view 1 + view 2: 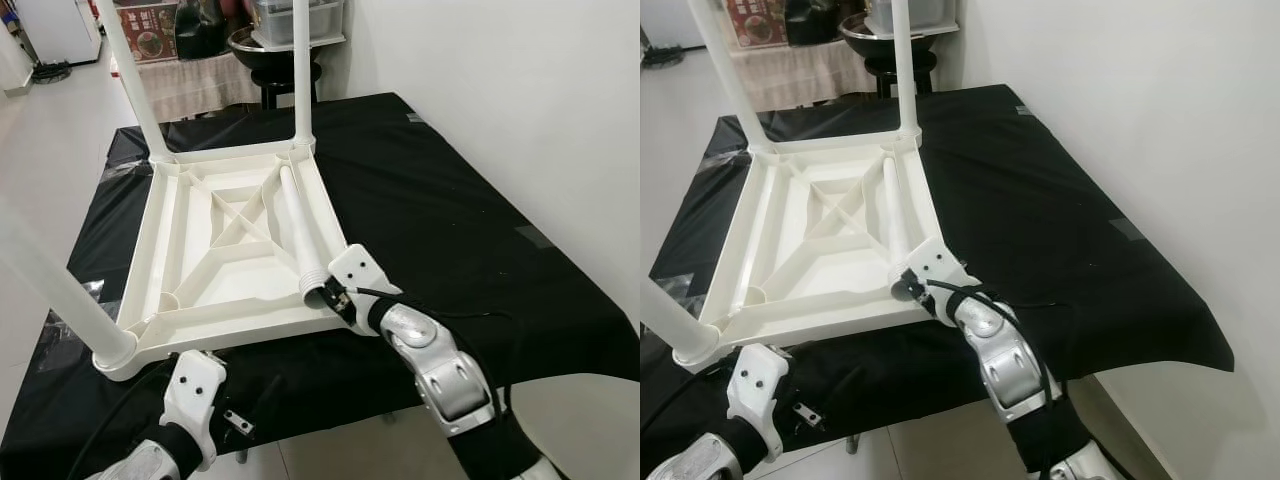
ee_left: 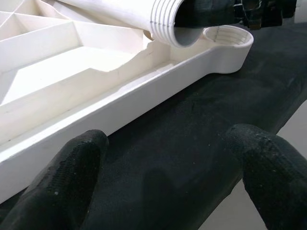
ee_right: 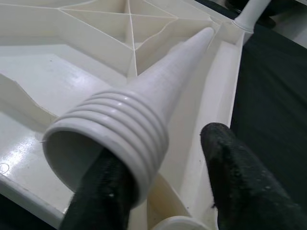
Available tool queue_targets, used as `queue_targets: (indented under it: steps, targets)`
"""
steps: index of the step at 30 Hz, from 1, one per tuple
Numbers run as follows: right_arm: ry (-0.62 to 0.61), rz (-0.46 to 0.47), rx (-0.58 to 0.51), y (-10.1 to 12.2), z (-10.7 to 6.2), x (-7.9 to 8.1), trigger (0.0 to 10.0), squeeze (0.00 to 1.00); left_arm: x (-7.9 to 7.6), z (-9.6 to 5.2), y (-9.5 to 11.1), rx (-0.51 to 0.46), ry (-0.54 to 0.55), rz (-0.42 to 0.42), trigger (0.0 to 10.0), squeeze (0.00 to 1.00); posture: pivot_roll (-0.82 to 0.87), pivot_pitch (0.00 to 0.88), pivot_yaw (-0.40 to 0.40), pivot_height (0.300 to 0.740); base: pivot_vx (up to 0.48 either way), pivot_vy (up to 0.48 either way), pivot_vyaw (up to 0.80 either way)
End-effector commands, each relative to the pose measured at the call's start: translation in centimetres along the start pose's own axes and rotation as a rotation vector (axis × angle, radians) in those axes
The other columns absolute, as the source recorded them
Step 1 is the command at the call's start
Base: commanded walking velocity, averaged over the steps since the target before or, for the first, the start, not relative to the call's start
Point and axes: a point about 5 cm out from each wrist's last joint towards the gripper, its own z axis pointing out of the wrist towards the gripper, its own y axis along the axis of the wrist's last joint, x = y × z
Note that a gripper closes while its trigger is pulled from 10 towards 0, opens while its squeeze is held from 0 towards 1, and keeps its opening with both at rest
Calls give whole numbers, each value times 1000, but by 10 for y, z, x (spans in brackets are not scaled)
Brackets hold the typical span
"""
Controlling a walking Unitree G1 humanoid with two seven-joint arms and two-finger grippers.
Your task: Building children table
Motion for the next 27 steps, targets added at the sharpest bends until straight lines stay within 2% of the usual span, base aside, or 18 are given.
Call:
queue_targets:
  steps: [1,8,15,19,21,23,25,27]
  targets:
    - [-54,9,49,-9,1,-5,0,0,-2,0,-3,21,-5,-3,10000,0,-1,141,0,740,0,0,0]
    - [-113,19,98,-21,-1,-16,0,0,-2,0,-3,20,-5,-1,10000,0,1,136,-2,740,0,0,0]
    - [-156,69,70,-20,-4,-23,0,0,-1,2,2,8,-14,10,10000,0,0,125,6,740,0,0,0]
    - [-217,208,-52,-11,-9,-40,0,0,2,7,9,-15,-33,26,10000,0,-8,110,16,740,0,0,0]
    - [-228,237,-80,-9,-11,-44,0,0,2,8,10,-20,-38,30,10000,0,-8,110,16,740,0,0,0]
    - [-266,347,-154,-5,-17,-61,0,0,1,14,19,-50,-61,34,10000,0,-14,102,22,740,0,0,0]
    - [-282,384,-175,-5,-20,-67,0,0,1,16,23,-62,-68,33,10000,0,-16,101,23,740,0,0,0]
    - [-322,510,-230,-8,-28,-83,0,0,1,24,35,-105,-98,25,10000,0,-22,98,28,740,0,0,0]
